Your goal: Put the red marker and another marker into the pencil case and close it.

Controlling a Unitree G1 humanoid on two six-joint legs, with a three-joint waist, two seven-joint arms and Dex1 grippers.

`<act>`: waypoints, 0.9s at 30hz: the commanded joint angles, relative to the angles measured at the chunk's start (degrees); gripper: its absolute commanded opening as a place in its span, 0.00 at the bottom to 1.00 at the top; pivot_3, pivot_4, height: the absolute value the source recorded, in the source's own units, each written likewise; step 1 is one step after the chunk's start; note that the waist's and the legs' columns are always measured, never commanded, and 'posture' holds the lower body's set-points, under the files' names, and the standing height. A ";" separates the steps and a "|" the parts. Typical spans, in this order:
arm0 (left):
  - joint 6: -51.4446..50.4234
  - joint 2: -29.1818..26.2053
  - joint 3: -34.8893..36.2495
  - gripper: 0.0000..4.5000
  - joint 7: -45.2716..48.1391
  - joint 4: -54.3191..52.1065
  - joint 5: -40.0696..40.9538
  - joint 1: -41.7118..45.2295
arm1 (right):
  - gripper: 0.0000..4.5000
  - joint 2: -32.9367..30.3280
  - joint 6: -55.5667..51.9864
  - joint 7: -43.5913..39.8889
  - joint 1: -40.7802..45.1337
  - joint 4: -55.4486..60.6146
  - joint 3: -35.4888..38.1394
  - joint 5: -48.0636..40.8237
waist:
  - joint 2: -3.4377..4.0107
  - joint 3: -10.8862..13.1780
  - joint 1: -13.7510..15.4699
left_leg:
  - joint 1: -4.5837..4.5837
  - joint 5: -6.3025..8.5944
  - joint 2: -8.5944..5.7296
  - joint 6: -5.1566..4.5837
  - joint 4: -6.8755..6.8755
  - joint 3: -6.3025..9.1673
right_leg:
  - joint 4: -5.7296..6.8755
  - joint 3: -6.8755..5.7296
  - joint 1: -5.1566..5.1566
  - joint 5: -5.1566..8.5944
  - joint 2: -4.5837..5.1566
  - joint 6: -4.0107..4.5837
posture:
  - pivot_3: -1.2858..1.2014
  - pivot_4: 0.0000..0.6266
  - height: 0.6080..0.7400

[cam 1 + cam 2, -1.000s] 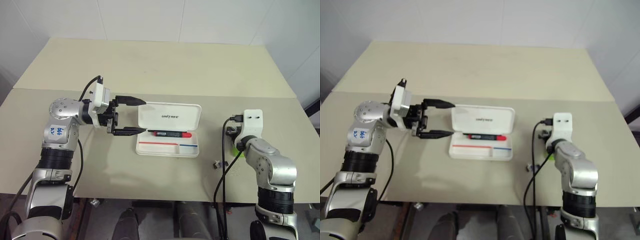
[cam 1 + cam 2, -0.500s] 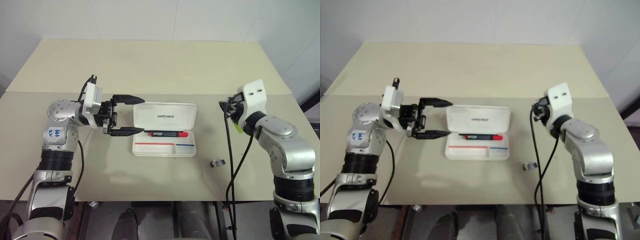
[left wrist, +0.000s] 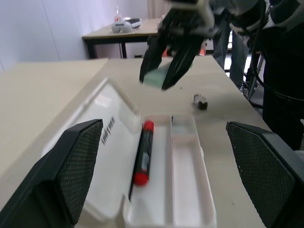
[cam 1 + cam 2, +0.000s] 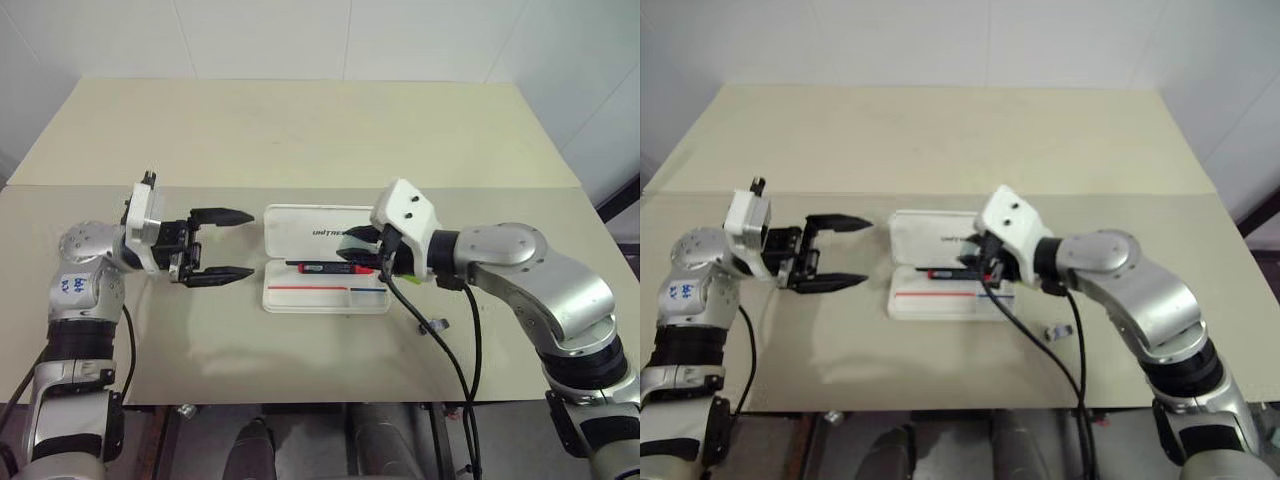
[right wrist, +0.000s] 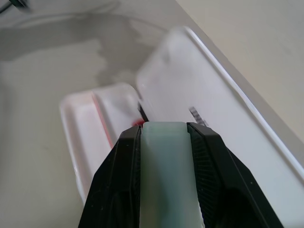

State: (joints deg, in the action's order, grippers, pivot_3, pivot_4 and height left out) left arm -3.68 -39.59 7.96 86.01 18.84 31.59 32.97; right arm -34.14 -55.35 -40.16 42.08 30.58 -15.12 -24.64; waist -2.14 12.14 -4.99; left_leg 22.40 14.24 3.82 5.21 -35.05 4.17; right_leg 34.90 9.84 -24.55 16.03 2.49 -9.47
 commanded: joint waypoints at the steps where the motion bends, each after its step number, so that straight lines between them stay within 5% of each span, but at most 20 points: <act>1: 1.28 -2.13 0.74 1.00 3.91 -0.90 0.01 -1.40 | 0.25 3.60 4.63 -3.32 2.29 -0.98 -5.64 0.46 | 0.00 0.00 0.02 | 0.00 0.00 0.00 0.00 0.00 0.00 | 0.01 -0.01 -0.01 0.01 0.00 0.02 | 0.52 0.24 1.00; 18: 1.93 -5.70 1.87 1.00 1.06 -2.30 -0.20 -5.07 | 0.25 13.89 19.60 -12.78 8.15 -29.13 -13.50 9.51 | -0.01 0.00 0.03 | 0.02 0.00 0.02 0.01 -0.02 0.00 | 0.09 -0.08 -0.02 0.01 0.00 0.02 | 0.52 0.24 1.00; 27: 2.14 -5.52 1.62 1.00 -0.18 -2.68 -1.13 -4.82 | 0.25 16.82 20.06 -14.61 7.77 -30.45 -13.94 12.21 | -0.01 0.00 0.01 | 0.02 0.01 0.02 0.01 0.00 0.00 | 0.16 -0.15 -0.06 0.01 0.01 0.02 | 0.52 0.24 1.00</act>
State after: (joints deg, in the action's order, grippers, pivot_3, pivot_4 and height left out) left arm -2.38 -44.03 8.38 85.88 17.98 30.80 28.19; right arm -17.82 -36.08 -53.97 49.39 -1.80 -28.97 -12.64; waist -2.15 12.13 -4.98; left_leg 22.41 14.25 3.84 5.22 -35.06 4.17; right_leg 35.08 9.68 -24.61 16.05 2.49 -9.45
